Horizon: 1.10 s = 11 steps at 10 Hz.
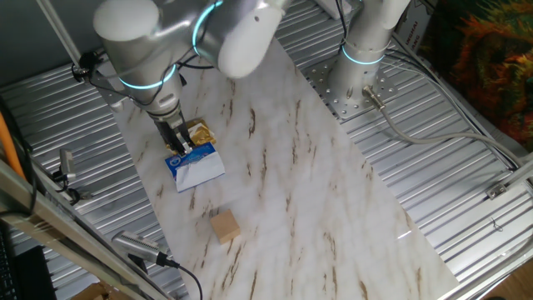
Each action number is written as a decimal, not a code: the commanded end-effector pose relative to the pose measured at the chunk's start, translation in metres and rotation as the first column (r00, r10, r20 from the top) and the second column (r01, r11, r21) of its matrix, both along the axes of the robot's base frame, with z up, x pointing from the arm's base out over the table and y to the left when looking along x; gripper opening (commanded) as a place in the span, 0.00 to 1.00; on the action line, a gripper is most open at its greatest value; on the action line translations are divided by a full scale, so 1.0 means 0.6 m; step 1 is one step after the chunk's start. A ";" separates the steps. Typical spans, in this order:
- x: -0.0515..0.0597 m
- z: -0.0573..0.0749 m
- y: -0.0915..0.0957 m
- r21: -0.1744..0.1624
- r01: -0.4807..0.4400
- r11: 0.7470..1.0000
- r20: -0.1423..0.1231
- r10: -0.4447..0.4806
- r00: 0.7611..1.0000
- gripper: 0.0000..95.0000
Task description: Pick up the small block on the left and move it to the right
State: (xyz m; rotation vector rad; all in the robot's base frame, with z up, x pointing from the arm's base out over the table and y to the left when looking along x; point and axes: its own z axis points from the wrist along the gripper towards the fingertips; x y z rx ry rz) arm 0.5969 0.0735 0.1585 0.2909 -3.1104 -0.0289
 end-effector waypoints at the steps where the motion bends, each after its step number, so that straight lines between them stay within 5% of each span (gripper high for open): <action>1: -0.004 -0.004 -0.005 0.002 -0.001 1.000 0.007 0.001 1.000 0.00; 11: -0.005 -0.002 -0.008 0.017 -0.011 1.000 0.004 0.011 1.000 0.00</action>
